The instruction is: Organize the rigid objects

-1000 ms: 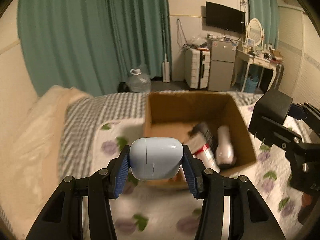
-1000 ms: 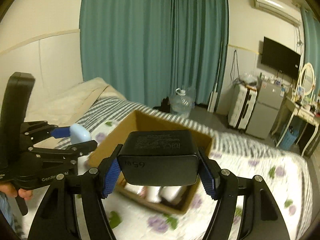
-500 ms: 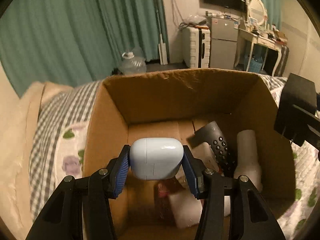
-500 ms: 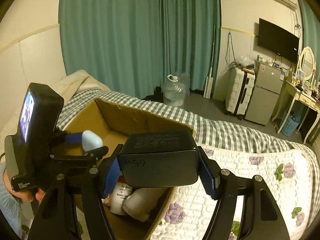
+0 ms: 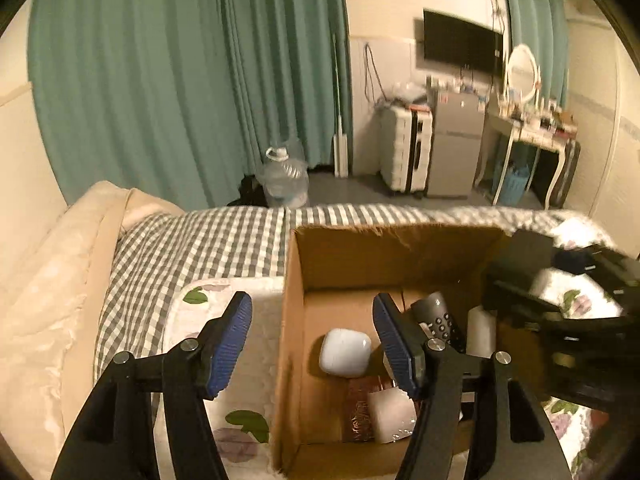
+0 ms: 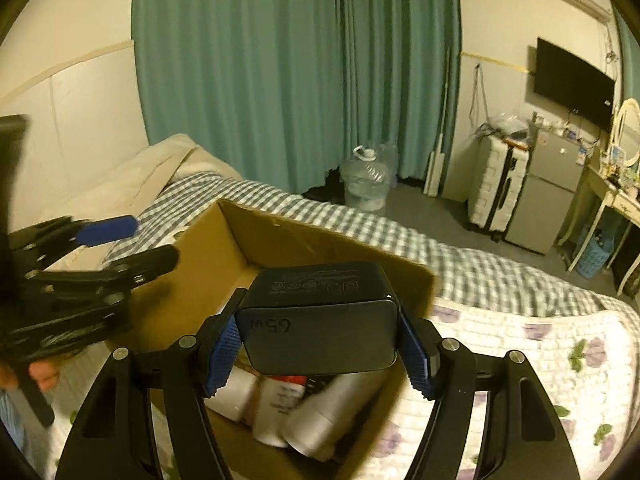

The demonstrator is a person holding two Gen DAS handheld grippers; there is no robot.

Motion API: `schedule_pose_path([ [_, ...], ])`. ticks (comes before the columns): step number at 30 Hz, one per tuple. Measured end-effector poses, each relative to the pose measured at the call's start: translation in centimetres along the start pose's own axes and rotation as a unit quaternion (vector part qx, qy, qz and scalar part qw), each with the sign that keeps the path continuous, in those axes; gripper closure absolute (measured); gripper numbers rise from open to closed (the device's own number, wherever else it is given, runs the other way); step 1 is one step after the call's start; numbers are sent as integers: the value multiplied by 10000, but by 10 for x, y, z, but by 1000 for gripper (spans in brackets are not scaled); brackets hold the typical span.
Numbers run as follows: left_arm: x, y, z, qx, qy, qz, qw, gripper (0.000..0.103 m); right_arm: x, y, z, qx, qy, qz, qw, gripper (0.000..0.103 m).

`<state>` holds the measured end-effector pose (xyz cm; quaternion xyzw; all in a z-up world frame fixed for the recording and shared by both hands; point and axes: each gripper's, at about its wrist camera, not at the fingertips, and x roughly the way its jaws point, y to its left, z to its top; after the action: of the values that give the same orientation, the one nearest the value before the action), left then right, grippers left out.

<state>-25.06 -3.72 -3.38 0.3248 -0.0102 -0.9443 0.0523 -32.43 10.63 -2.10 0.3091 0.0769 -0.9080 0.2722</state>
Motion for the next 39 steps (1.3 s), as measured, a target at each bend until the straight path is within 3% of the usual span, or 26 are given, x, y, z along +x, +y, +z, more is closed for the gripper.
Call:
schedule_pose_path([
  [5, -5, 14, -5, -41, -183, 117, 9998, 37, 41, 19, 14, 94, 350, 89, 9993, 35],
  [7, -6, 19, -3, -136, -283, -16, 9995, 37, 54, 23, 20, 134, 473, 91, 9988, 35],
  [12, -5, 30, -2, -204, -417, 68, 9989, 37, 86, 35, 27, 51, 836, -87, 9965, 36],
  [19, -13, 41, -2, -362, -494, 153, 9980, 37, 74, 39, 33, 121, 593, -232, 9979, 29],
  [25, -62, 24, 9, -216, -950, 200, 9950, 35, 1, 33, 28, 44, 271, -551, 9981, 25],
  [27, -95, 16, 17, -156, -1195, 149, 9926, 33, -34, 32, 29, -41, 57, -703, 9975, 16],
  [32, -170, -1, 25, -32, -1859, -12, 9826, 24, -119, 37, 31, -93, -346, -1080, 9935, 8],
  [35, -195, -12, 24, 103, -1929, -160, 9810, 23, -165, 47, 27, -125, -527, -1182, 9915, 5],
  [36, -203, -17, 22, 198, -1939, -87, 9808, 23, -177, 50, 24, -115, -601, -1228, 9905, 0],
  [39, -220, -26, 15, 334, -1944, 142, 9803, 23, -217, 58, 13, -6, -850, -1342, 9873, 0],
])
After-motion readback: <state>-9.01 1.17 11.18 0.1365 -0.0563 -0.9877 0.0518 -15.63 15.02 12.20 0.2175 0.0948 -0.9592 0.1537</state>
